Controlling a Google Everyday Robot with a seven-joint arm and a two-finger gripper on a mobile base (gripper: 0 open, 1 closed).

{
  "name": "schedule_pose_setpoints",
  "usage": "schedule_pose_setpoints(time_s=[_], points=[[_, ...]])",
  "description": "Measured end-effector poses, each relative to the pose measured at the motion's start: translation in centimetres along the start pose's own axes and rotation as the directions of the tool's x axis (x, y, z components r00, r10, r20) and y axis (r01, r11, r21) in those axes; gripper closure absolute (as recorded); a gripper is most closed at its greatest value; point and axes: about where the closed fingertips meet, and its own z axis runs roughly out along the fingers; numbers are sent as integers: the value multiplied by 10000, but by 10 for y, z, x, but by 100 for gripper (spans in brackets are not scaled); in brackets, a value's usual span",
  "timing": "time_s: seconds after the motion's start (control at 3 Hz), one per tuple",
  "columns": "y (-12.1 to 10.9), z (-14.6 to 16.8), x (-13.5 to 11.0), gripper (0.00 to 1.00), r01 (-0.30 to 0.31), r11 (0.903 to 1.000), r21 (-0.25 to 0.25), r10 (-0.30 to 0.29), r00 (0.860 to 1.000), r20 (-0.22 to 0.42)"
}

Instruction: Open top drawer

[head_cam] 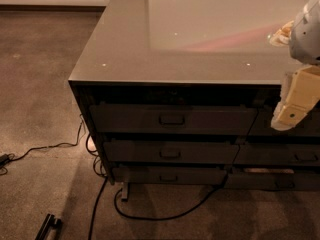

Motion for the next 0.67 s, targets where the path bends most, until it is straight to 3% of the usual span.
schedule_pose_setpoints(time_s=[0.67], points=[[1, 18, 1, 0, 244, 9997, 10, -244, 9996, -149]])
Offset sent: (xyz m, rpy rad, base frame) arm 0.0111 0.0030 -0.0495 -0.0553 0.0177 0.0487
